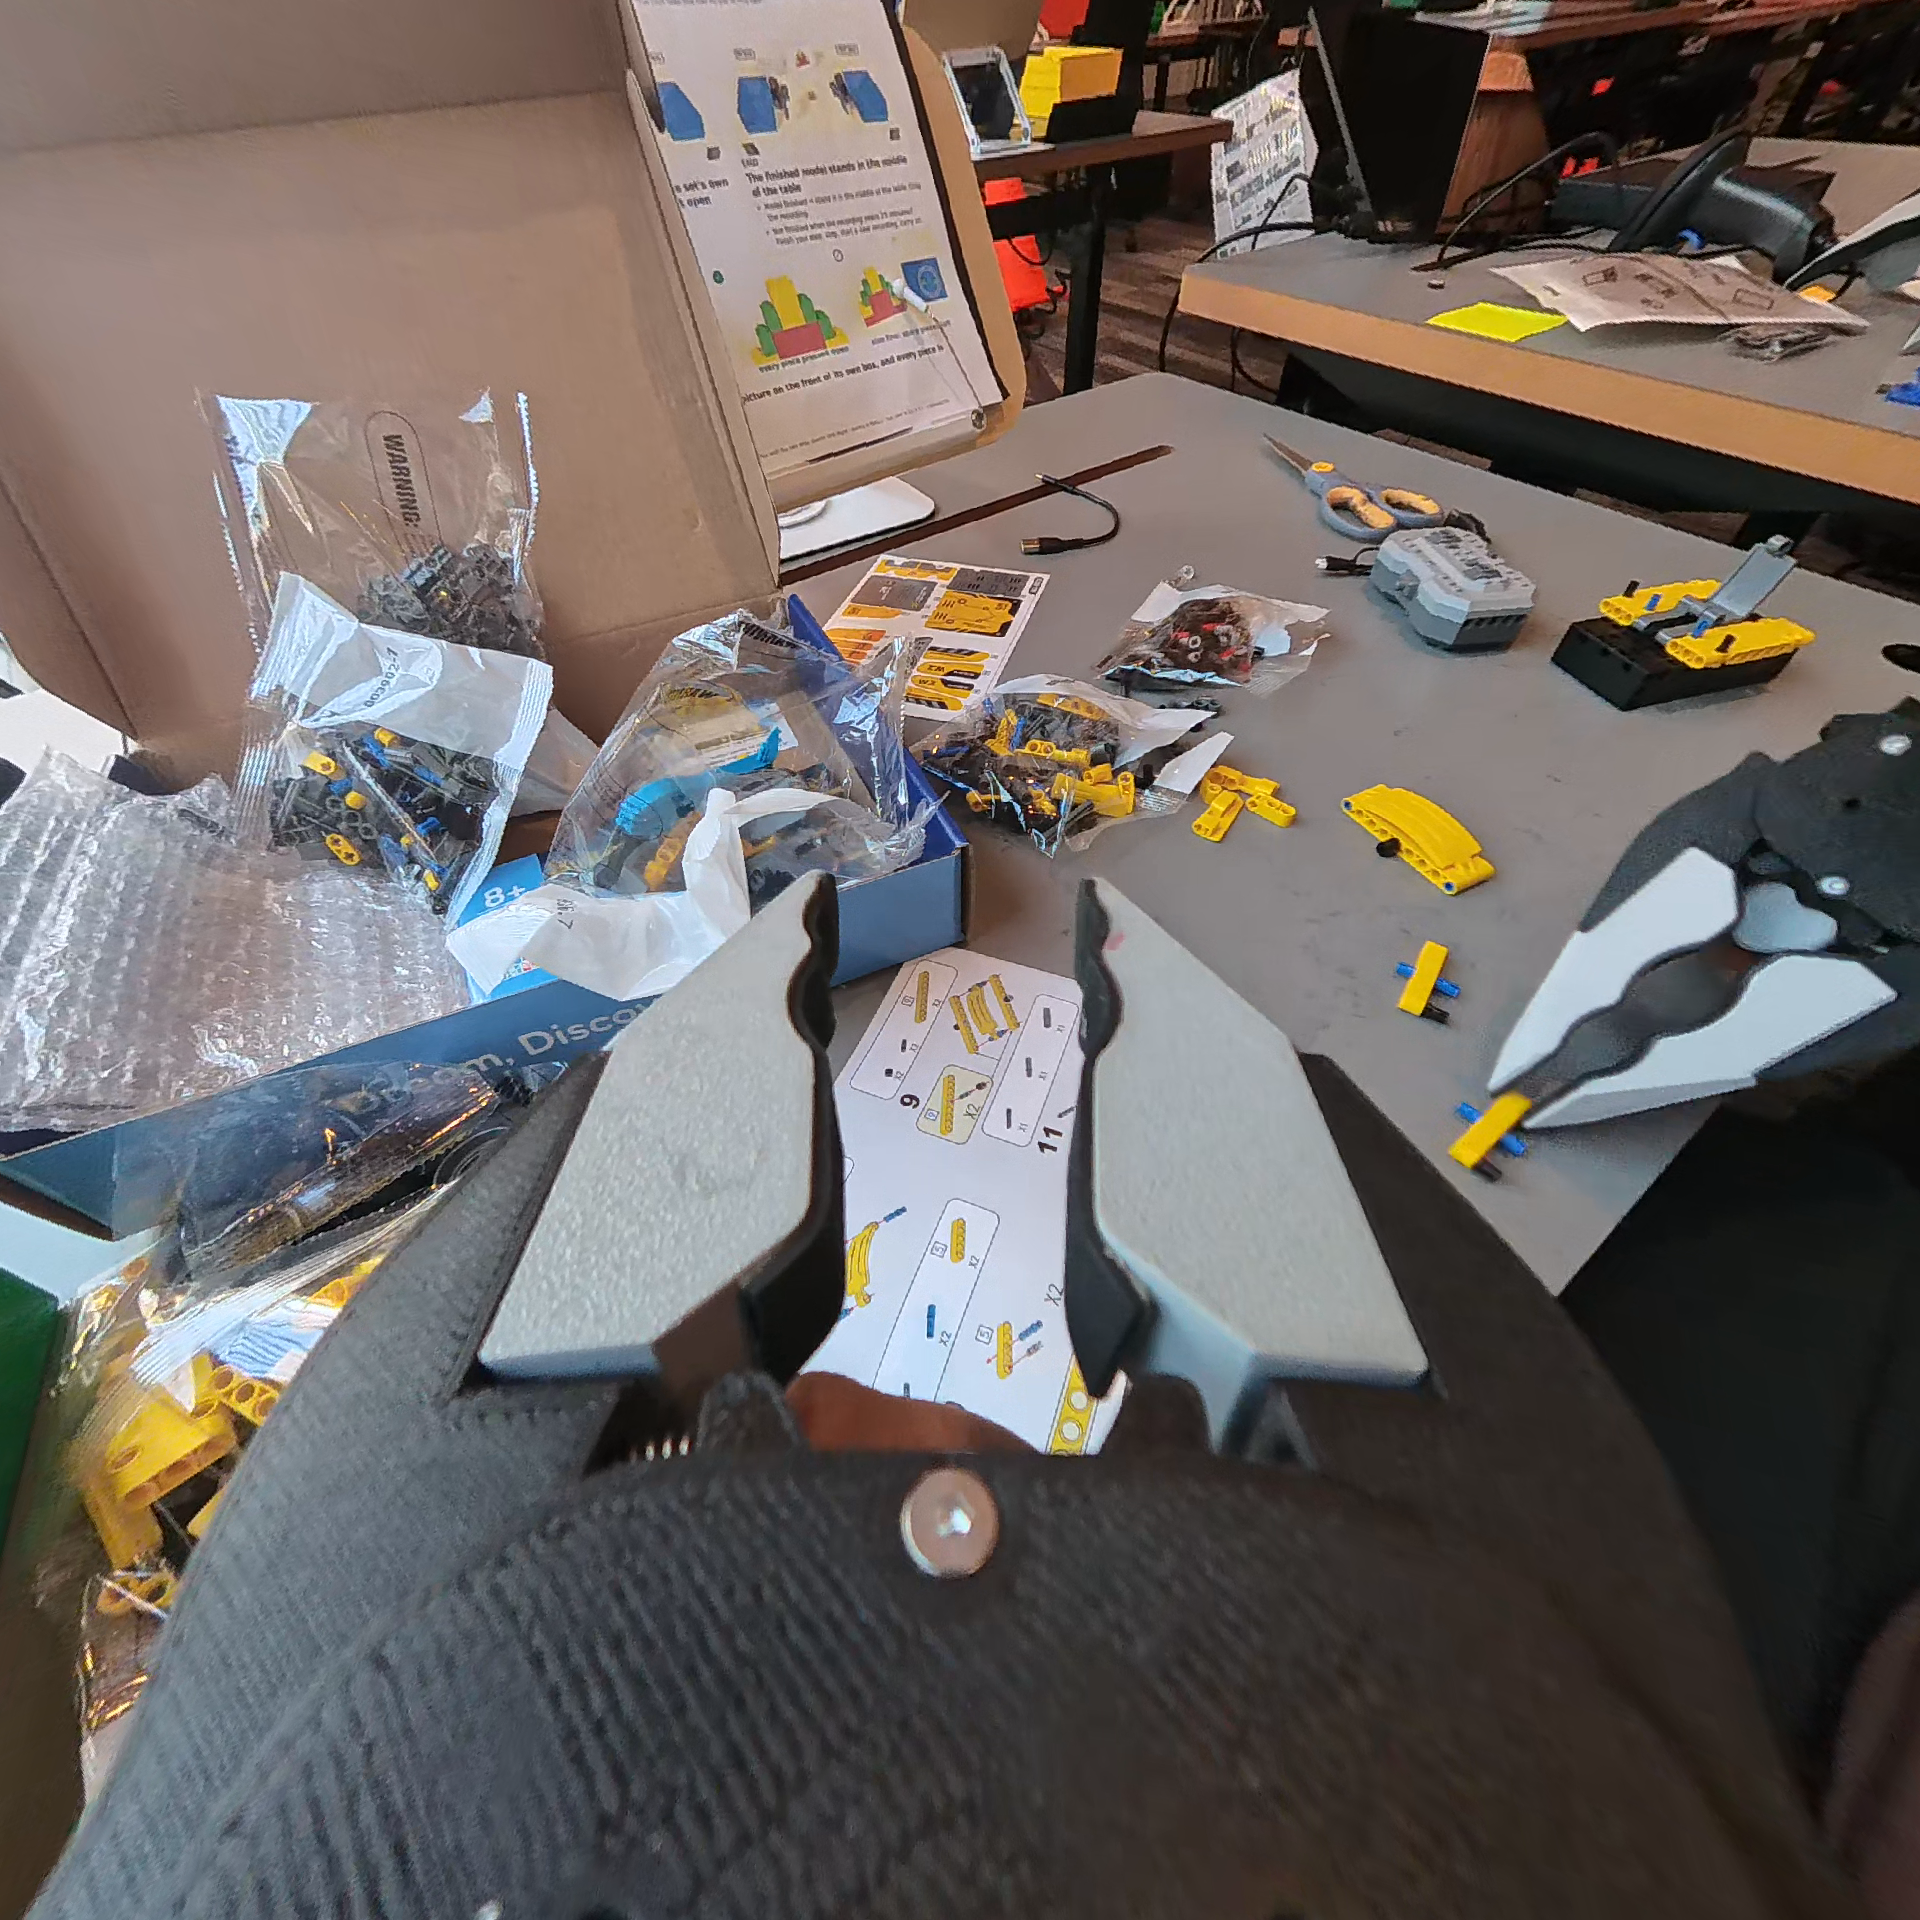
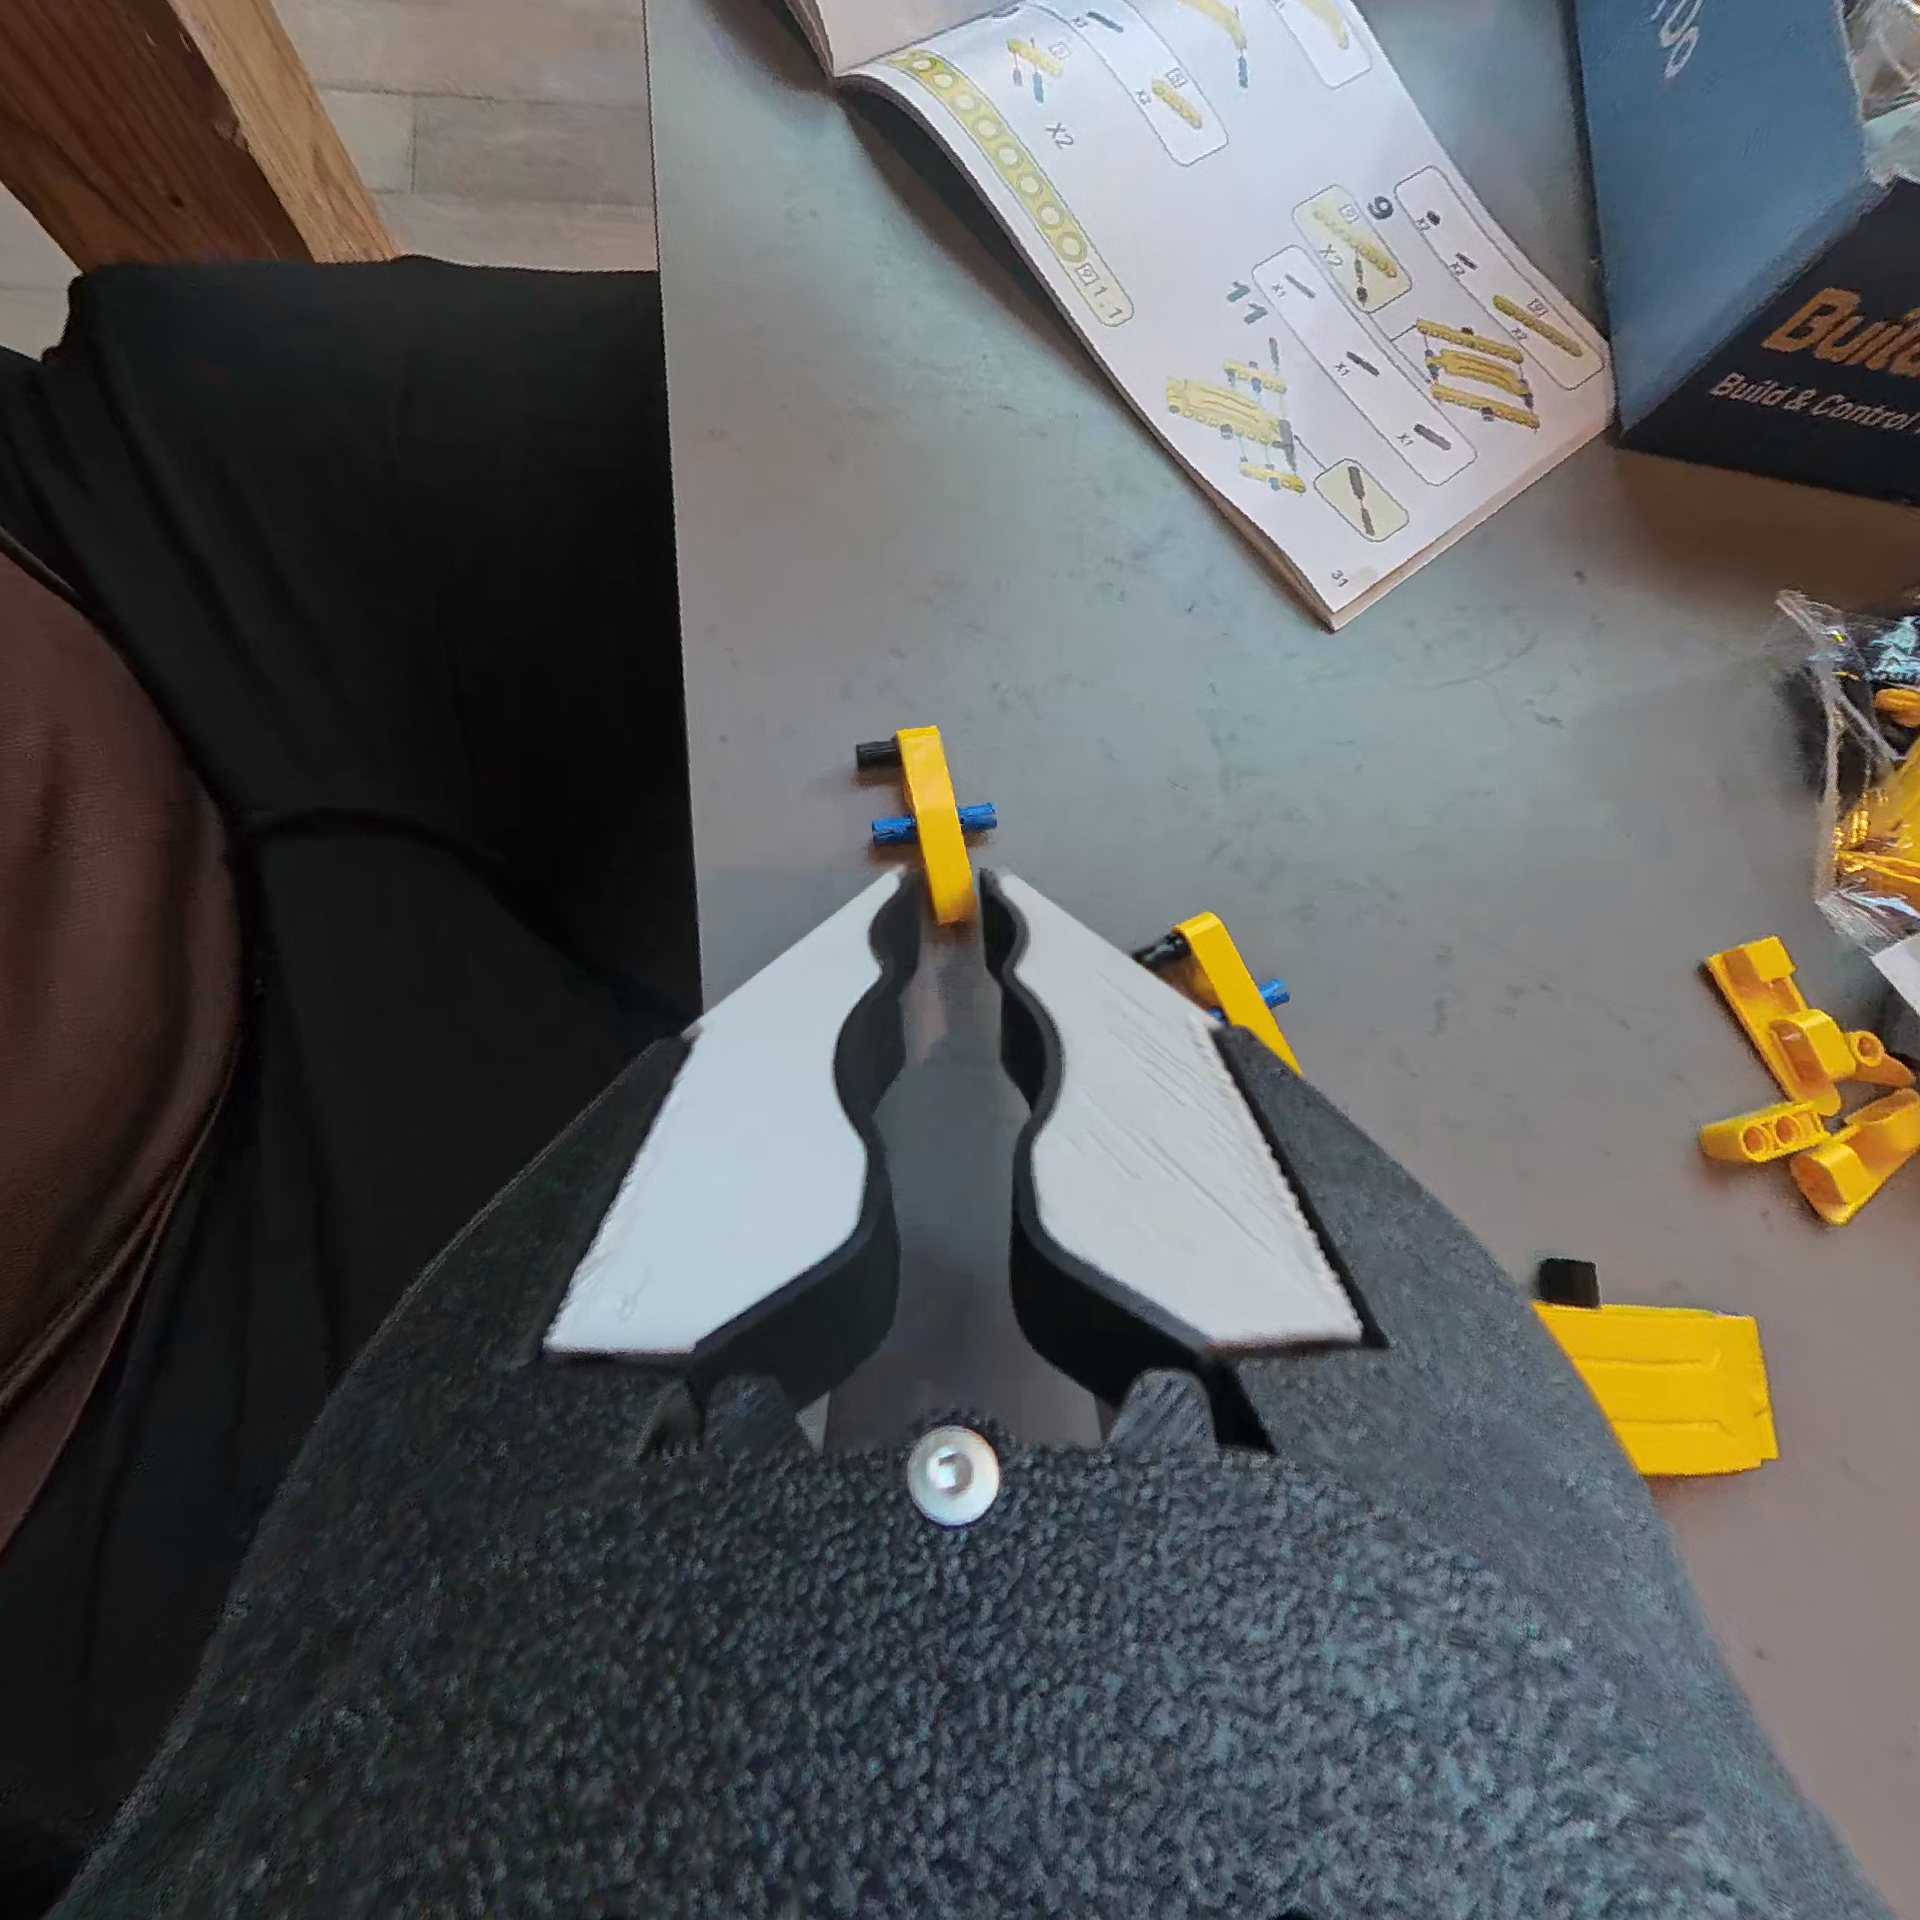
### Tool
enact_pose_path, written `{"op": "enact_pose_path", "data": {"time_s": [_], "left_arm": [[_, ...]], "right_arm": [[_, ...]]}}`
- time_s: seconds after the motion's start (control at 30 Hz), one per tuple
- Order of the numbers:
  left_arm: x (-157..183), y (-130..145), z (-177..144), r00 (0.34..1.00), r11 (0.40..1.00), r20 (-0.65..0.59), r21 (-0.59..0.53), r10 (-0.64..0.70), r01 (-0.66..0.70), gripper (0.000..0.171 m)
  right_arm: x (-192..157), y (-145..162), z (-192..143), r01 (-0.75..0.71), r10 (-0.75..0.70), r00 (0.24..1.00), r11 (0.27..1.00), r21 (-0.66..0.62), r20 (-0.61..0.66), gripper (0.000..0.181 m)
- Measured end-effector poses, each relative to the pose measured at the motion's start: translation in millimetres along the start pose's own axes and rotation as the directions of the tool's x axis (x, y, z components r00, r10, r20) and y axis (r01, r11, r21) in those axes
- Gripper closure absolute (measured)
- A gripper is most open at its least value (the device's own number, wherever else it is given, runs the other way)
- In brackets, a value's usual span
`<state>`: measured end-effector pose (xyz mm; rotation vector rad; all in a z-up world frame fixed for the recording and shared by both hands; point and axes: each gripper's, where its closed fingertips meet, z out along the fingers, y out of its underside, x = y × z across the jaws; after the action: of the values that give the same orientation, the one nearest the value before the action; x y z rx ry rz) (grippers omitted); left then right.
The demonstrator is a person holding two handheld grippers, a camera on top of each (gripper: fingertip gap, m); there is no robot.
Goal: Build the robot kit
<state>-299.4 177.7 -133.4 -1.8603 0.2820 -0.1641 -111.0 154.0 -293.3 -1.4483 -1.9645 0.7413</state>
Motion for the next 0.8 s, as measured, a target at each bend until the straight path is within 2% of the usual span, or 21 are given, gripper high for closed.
{"op": "enact_pose_path", "data": {"time_s": [0.53, 0.8], "left_arm": [[-2.1, 0.5, -0.7, 1.000, 1.000, 0.004, -0.002, -0.001, 0.001, 0.128], [-6.7, -2.5, -4.2, 1.000, 1.000, 0.014, 0.011, -0.011, 0.011, 0.129]], "right_arm": [[1.1, 7.4, -7.6, 0.019, -0.019, 1.000, 1.000, 0.000, 0.008, 0.173], [8.4, 12.2, -19.6, -0.024, 0.023, 0.999, 0.999, 0.035, 0.022, 0.174]]}}
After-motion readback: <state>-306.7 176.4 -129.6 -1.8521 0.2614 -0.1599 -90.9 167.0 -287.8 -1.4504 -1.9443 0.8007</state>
